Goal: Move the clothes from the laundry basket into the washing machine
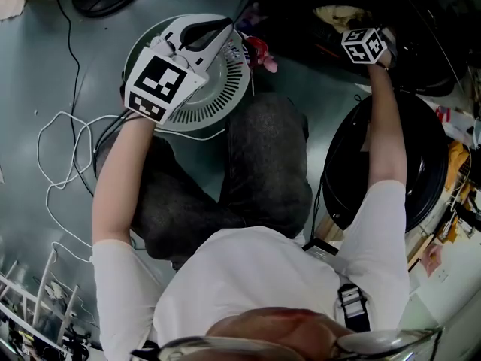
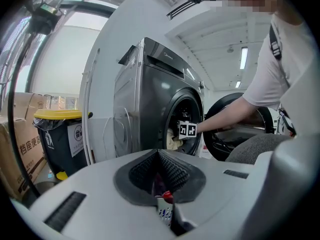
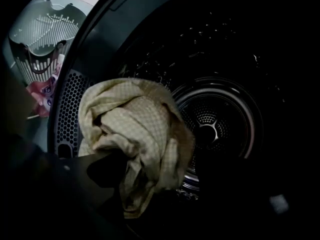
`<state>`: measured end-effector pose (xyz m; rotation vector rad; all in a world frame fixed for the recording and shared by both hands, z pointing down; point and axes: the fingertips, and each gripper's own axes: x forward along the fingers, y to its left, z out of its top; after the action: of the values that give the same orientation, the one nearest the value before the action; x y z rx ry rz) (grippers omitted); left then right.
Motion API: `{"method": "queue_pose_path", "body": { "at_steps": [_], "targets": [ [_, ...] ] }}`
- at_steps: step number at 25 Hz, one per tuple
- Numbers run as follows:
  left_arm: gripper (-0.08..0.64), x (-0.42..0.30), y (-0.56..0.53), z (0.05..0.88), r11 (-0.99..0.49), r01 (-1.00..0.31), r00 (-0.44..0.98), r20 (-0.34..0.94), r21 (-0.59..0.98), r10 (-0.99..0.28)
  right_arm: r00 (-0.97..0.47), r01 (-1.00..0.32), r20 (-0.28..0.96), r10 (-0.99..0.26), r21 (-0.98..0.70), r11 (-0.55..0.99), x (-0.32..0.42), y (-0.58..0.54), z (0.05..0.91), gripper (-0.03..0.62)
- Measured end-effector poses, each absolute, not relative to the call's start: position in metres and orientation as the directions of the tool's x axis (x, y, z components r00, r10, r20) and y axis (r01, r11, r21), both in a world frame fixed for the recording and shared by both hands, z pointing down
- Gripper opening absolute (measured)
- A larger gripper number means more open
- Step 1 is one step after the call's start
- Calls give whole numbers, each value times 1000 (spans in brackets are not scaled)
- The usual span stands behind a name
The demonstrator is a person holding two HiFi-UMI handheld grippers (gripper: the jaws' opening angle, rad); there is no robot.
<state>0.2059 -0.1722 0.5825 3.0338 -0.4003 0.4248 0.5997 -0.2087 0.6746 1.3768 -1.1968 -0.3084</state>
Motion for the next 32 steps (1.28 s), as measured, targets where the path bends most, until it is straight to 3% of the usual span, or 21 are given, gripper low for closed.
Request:
{"method": "queue_pose_path", "body": {
  "at_steps": [16,21,32],
  "targets": [
    [6,199,-167,586,-966,-256,932,271,21,-241,365,-531,437,-822,823,201,565,-179,643,428],
    [6,197,-166,590,-968,-251,931,278,20,-236,341,-575,433,-834,798,179,546,-170,636,305],
    [6,168,-183,607,-956,-291,915,304,43,-266,311,-777,411,-857,629,20,513,-140,608,167]
  ]
}}
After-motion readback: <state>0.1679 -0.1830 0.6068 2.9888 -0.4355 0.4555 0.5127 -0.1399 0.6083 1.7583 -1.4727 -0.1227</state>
